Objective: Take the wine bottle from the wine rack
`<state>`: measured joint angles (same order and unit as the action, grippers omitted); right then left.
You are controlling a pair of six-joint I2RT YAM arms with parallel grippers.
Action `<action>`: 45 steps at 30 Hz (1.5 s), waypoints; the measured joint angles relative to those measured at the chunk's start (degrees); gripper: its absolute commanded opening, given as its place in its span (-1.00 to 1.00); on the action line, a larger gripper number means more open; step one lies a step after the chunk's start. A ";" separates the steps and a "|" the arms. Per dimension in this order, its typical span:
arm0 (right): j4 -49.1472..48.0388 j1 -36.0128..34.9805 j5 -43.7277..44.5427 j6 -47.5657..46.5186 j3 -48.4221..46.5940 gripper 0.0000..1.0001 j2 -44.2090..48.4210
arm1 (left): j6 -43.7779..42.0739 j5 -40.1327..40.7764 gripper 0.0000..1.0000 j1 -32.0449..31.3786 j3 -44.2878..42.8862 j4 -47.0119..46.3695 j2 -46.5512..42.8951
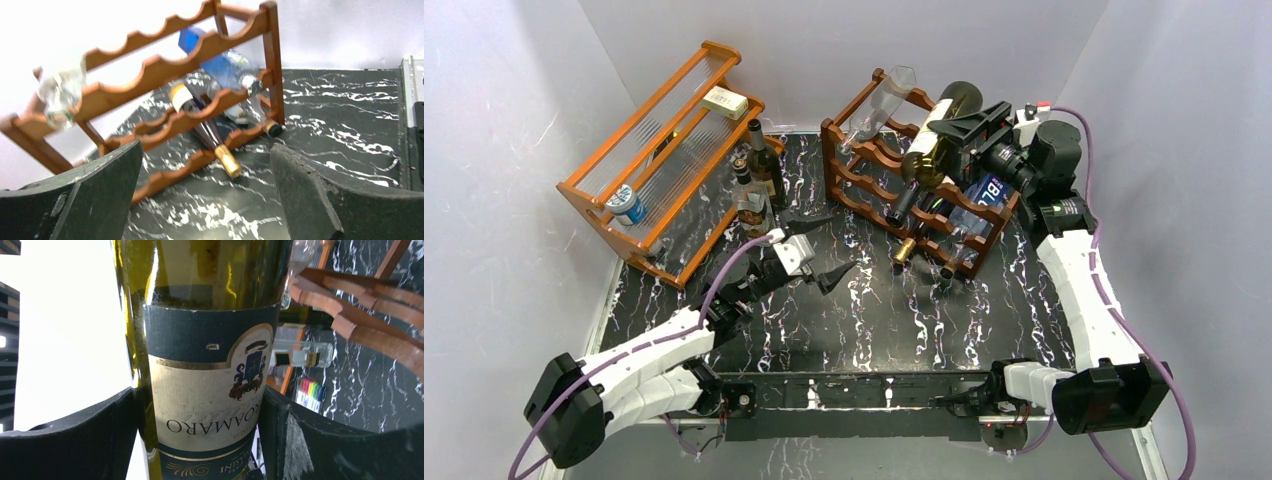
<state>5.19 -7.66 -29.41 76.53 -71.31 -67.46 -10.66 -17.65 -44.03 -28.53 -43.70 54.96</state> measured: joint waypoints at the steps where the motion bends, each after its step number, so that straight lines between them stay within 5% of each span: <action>1: 0.28 -0.68 -0.39 0.28 0.00 0.01 0.00 | -1.62 -0.46 0.96 -0.50 -0.33 -0.44 0.15; 10: 1.79 -10.69 -0.66 5.16 0.00 -0.01 -3.06 | -10.29 -2.69 0.90 -1.92 -12.87 -6.45 4.31; 17: 0.35 -15.52 1.33 10.54 0.00 -0.02 -5.35 | -13.77 -5.22 0.76 -3.39 -14.53 -7.28 7.43; 34: -3.56 -20.65 2.78 19.74 0.00 -0.03 -8.57 | -21.73 -7.04 0.18 -6.01 -19.21 -9.03 8.39; 41: -6.23 -20.98 3.13 23.21 0.63 -0.03 -8.57 | -24.35 -6.95 0.40 -6.01 -19.21 -9.03 8.37; 45: -6.86 -21.18 3.13 24.37 0.90 -0.03 -8.57 | -25.42 -6.71 0.20 -6.01 -19.19 -9.03 8.20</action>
<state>-1.67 -28.84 -26.28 100.90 -70.41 -76.03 -36.07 -24.36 -50.04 -47.72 -52.73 63.16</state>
